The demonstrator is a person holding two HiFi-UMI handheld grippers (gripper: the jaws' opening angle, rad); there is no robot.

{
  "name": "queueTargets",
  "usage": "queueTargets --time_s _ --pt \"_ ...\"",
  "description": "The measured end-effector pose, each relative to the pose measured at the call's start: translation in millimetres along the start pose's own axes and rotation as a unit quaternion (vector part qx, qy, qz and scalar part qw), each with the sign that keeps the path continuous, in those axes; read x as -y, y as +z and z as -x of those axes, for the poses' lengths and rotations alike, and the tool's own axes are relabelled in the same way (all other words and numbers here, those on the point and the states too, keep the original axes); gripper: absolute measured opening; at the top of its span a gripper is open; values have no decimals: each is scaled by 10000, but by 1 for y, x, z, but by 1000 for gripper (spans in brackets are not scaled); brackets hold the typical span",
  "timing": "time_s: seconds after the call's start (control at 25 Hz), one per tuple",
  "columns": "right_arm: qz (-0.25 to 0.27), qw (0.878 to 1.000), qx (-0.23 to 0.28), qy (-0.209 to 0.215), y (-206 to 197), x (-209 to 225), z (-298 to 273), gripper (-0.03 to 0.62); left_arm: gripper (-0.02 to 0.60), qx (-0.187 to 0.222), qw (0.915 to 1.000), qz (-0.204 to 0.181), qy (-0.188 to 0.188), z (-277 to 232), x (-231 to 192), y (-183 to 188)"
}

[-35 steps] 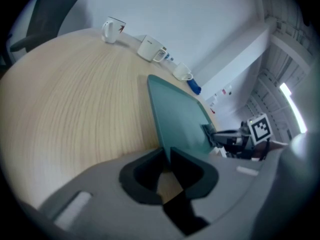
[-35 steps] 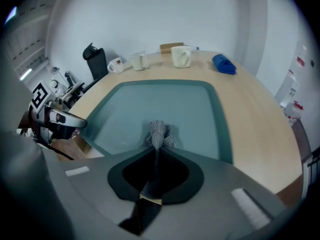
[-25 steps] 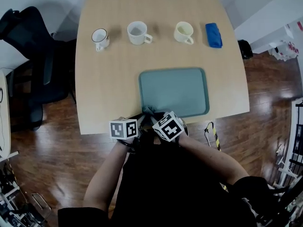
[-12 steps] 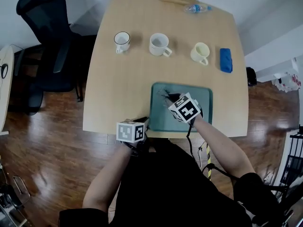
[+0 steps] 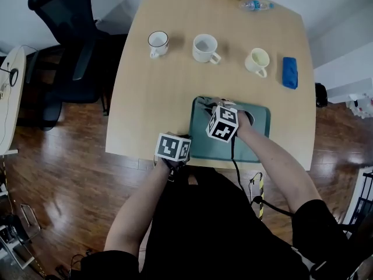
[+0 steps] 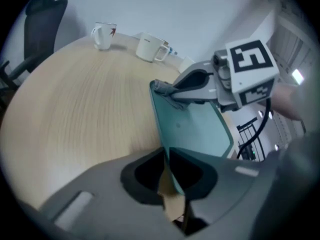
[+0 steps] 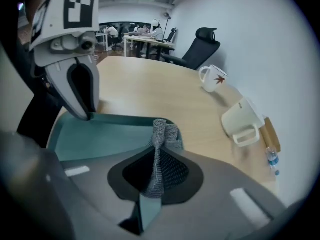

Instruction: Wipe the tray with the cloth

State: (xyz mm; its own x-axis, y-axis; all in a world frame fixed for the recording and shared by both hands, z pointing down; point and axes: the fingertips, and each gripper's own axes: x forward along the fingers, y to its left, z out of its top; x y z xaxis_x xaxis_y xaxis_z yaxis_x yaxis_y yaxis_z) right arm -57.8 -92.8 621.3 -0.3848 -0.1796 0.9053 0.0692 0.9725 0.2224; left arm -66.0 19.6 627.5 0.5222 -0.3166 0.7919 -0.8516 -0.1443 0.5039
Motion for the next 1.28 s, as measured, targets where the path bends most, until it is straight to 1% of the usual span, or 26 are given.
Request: queueTargets --time_s 0.08,0.16,0.28,0.4,0.44,0.52,0.6,0.68,0.72,0.8,0.88,0.96,1.04,1.08,1.16,1.28 --pt "57 9989 90 452 4 -29 6 29 37 61 9996 229 -130 1 -2 -1" --pt "210 9957 150 884 8 -65 13 29 37 83 9992 331 -215 2 -3 -2" --pt "434 9888 255 1405 13 -121 25 29 37 88 9992 321 -231 3 -3 -3" --pt "568 9803 338 1862 14 -167 37 29 38 60 9994 296 -195 1 -1 -4" --pt "650 9781 363 1944 14 -177 40 28 38 42 9994 287 -181 1 -1 -4" --pt "751 9764 429 1977 13 -184 43 25 38 17 9995 264 -164 1 -1 -5" --pt "626 9756 465 2050 10 -182 44 25 38 17 9996 242 -148 1 -1 -5" --pt "455 9782 443 1977 5 -169 42 25 38 18 9997 204 -118 1 0 -5" --pt "406 9815 408 1828 1 -157 39 25 38 22 9998 177 -98 1 0 -5" --pt "293 9896 305 1377 -8 -122 33 25 38 46 9999 131 -58 1 0 -4" --pt "94 9959 186 877 -18 -77 26 25 38 73 9999 117 -26 1 0 -3" --pt "-119 9990 69 436 -27 -32 21 25 38 86 9999 109 -4 1 1 -3" --pt "-318 9995 -9 82 -31 7 19 25 38 86 9999 90 7 1 1 -3" --pt "-409 9992 -29 -30 -33 22 18 25 38 83 9999 79 9 1 1 -3" --pt "-513 9986 -63 -78 -34 35 15 25 38 88 9999 69 6 1 1 -2" --pt "-319 9994 -85 40 -31 20 11 25 38 108 9999 80 6 1 0 -2"
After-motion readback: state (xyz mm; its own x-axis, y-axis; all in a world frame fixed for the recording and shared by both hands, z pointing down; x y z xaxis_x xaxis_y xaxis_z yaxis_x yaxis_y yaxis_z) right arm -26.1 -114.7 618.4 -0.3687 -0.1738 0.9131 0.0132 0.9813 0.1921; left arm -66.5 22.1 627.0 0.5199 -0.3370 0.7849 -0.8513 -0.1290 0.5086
